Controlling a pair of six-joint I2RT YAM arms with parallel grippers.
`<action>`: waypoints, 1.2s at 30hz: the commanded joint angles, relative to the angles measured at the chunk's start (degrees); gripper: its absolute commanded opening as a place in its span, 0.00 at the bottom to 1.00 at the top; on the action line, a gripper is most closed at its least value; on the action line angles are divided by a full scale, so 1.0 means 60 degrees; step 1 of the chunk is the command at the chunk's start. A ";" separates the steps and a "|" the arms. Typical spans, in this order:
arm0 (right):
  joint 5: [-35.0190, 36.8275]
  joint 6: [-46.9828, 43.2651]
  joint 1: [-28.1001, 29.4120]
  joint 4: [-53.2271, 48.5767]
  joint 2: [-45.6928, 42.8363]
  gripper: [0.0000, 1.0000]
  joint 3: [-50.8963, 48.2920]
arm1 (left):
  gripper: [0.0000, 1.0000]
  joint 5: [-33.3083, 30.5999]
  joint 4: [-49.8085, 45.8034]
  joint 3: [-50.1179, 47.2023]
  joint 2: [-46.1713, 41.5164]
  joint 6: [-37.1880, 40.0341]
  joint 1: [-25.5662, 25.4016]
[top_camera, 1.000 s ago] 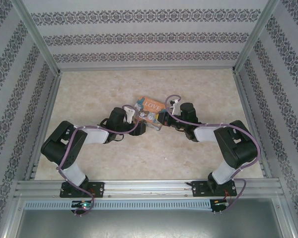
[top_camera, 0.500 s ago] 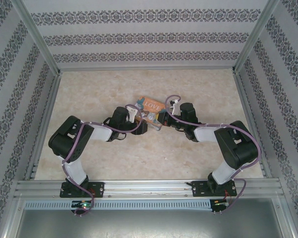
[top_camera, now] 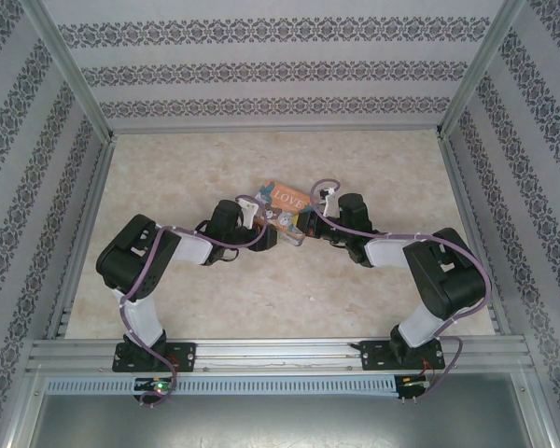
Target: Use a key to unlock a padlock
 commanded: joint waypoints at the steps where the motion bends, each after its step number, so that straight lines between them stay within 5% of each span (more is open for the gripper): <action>1: 0.0147 -0.0137 0.0122 -0.1343 0.0169 0.00 -0.0220 | 0.54 0.0310 0.0386 0.0098 0.0305 -0.0223 0.0039; 36: 0.0222 -0.0151 0.0195 -0.1483 0.0110 0.00 -0.0106 | 0.49 -0.0261 -0.0181 0.0228 0.0364 0.0071 -0.0667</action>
